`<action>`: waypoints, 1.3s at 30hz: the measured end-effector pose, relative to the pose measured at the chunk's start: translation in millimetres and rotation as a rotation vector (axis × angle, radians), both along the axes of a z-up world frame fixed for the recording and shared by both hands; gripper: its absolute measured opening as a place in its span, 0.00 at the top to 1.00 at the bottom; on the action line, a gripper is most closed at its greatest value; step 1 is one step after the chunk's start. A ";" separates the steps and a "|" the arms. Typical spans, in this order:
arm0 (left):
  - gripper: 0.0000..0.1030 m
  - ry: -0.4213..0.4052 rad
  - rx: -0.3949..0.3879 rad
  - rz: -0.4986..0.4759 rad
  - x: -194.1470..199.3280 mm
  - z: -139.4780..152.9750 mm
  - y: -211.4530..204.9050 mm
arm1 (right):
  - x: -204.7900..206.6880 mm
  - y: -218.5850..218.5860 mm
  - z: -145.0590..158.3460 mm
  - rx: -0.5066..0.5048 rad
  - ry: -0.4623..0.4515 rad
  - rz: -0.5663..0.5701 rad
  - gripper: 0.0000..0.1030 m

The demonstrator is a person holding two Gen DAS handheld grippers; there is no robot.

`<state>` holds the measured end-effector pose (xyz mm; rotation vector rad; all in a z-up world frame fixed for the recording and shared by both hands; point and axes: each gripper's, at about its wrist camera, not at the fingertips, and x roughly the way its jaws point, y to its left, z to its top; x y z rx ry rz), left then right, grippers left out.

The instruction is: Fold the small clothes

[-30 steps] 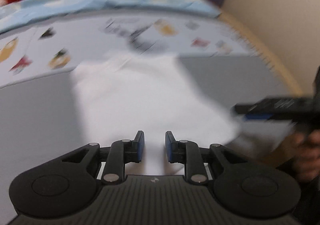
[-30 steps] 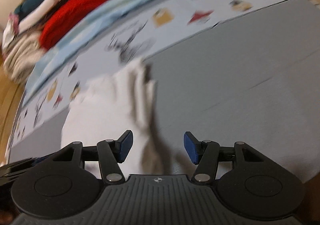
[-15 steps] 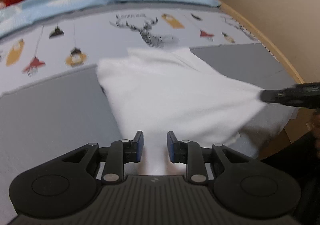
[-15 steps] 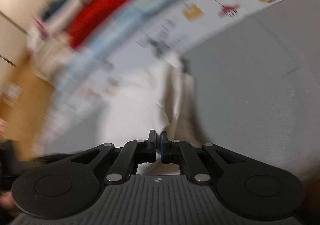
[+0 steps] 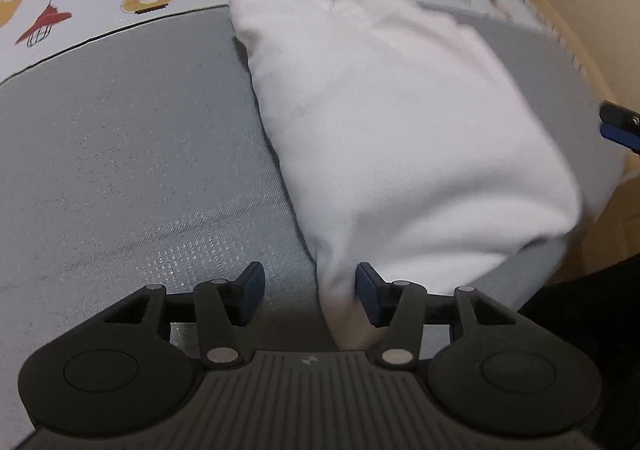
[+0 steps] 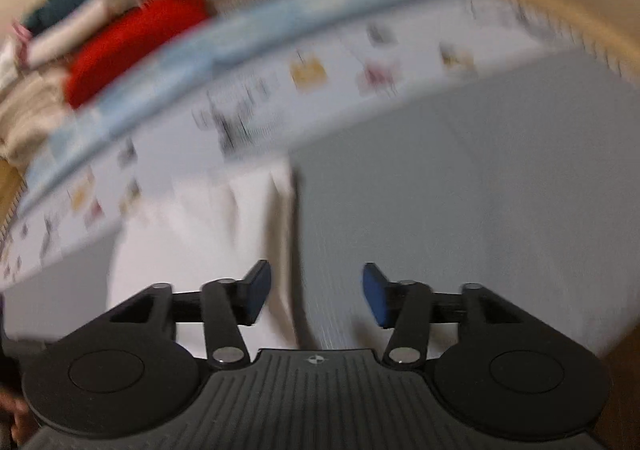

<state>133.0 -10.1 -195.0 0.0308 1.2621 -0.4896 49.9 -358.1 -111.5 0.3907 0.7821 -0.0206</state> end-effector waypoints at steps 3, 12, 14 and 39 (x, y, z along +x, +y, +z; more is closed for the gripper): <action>0.46 -0.047 -0.090 0.015 4.2 21.0 8.8 | 41.7 11.3 0.0 0.016 -0.017 0.095 0.50; 0.46 -0.172 -0.048 0.137 29.0 58.1 36.8 | 141.9 13.8 -64.5 0.069 0.219 0.048 0.99; 0.46 -0.197 -0.047 0.103 44.0 69.9 38.0 | 142.1 11.8 -61.2 0.070 0.184 0.019 0.97; 0.29 0.208 -0.362 0.289 147.5 -36.9 -0.2 | 126.6 -5.4 -81.2 0.176 0.370 0.011 0.36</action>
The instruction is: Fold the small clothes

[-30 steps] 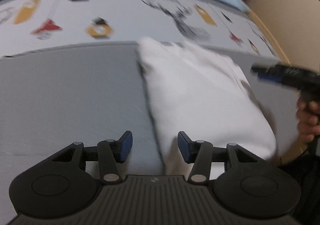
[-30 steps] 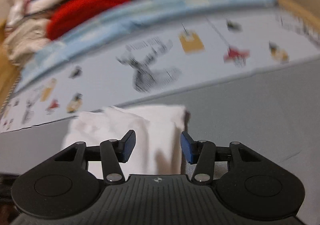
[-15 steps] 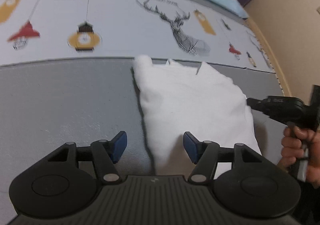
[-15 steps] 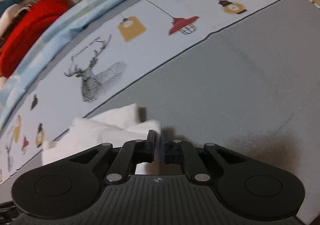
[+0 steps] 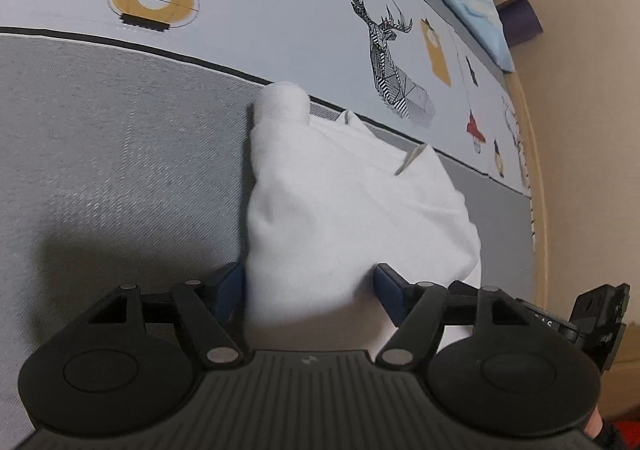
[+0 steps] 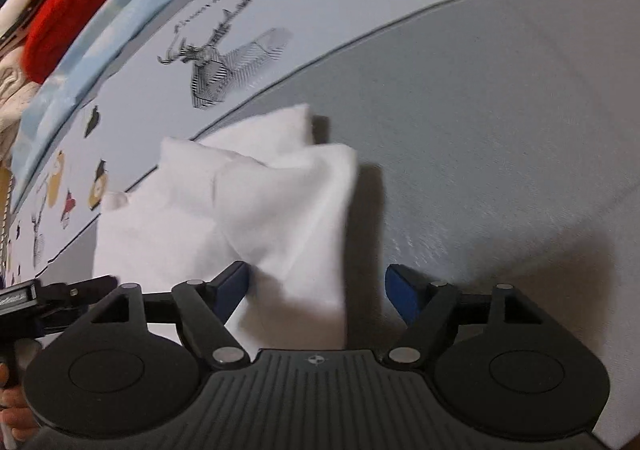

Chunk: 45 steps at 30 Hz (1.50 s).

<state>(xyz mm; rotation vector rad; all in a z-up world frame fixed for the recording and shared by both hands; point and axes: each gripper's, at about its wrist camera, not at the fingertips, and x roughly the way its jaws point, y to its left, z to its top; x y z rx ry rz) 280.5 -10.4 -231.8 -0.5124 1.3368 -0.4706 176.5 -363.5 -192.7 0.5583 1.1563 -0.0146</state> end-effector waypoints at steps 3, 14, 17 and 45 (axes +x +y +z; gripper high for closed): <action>0.58 -0.025 0.023 -0.025 3.2 3.0 -4.1 | 8.6 18.2 8.5 -0.020 -0.045 0.020 0.71; 0.69 -0.476 0.089 0.083 21.3 120.0 80.3 | 50.9 104.3 89.7 0.000 -0.575 0.102 0.83; 0.60 -0.579 0.142 0.178 30.7 135.1 109.2 | 73.5 126.8 93.1 -0.131 -0.618 0.051 0.68; 0.49 -0.213 0.285 0.166 33.8 46.0 179.2 | 99.3 174.8 7.9 -0.101 -0.032 0.309 0.93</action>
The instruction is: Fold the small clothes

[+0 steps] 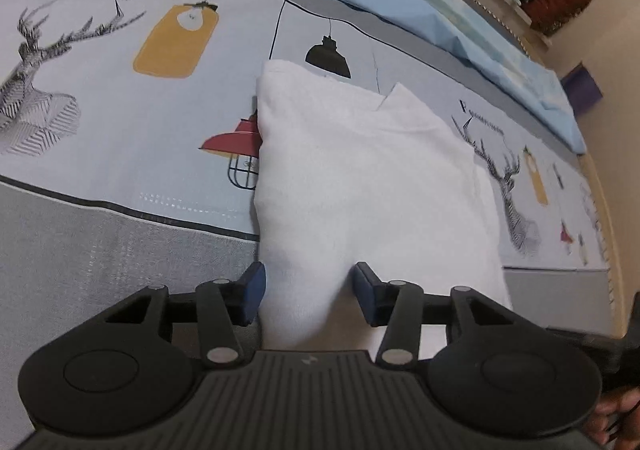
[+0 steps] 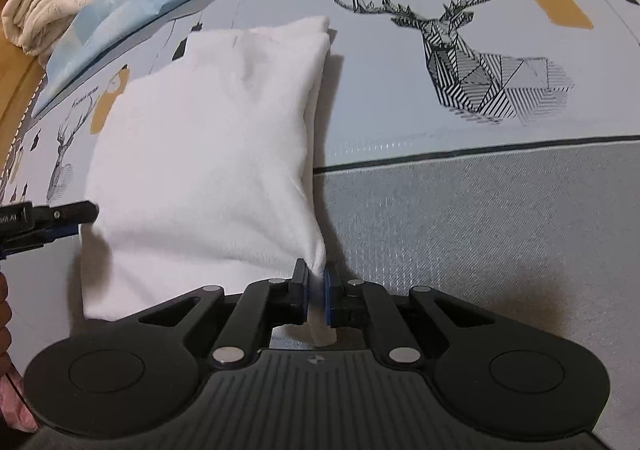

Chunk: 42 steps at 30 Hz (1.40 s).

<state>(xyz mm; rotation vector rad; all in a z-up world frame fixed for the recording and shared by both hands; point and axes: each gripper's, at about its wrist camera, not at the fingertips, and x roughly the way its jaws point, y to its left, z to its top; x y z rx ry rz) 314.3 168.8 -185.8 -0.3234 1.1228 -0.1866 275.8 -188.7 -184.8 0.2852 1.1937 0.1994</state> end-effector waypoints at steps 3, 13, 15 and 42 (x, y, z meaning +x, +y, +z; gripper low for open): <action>0.49 0.003 0.014 -0.005 -0.8 2.2 -4.2 | 1.1 1.6 1.3 -0.014 -0.016 0.001 0.92; 0.50 0.050 0.108 -0.072 -13.0 -8.1 -6.7 | -3.4 23.6 11.0 -0.106 -0.109 0.058 0.82; 0.50 0.095 0.139 -0.075 -16.4 -15.5 -5.1 | -2.1 19.5 0.1 -0.136 -0.048 0.016 0.81; 0.00 -0.555 0.327 0.150 -266.9 130.5 -89.9 | -212.4 25.8 143.2 -0.299 -0.609 -0.028 0.01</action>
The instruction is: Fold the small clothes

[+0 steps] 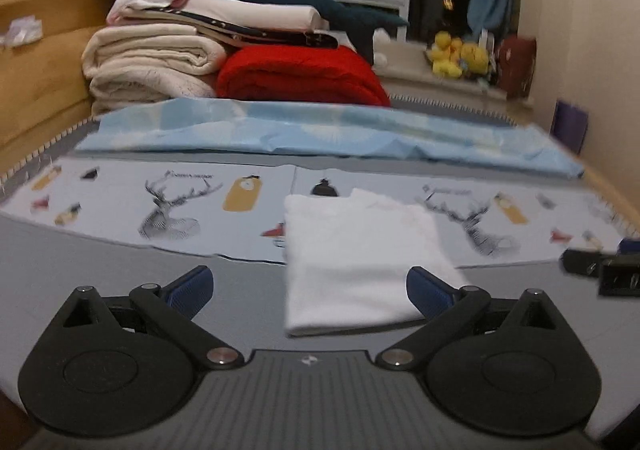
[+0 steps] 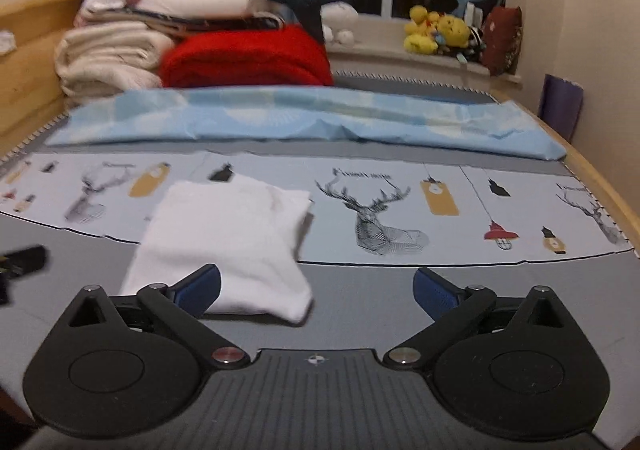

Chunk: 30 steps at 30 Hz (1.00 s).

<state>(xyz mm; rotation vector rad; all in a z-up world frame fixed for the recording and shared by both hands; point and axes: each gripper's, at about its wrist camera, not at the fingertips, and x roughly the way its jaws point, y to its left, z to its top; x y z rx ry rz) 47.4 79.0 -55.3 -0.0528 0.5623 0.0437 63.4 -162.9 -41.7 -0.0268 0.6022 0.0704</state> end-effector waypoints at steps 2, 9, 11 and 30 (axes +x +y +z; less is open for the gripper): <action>0.00 0.020 0.025 0.044 -5.2 -4.2 -11.1 | -14.6 2.5 1.2 -0.004 -0.010 0.011 0.01; 0.00 0.020 0.010 0.043 -35.9 -6.7 -24.4 | -33.6 4.8 -11.7 -0.002 0.015 0.020 0.01; 0.00 0.046 0.021 0.051 -38.2 -13.8 -28.6 | -39.3 2.5 -15.6 0.035 0.012 0.018 0.01; 0.00 0.089 0.010 0.037 -29.7 -24.8 -31.3 | -37.1 27.8 -28.3 -0.001 0.068 0.062 0.01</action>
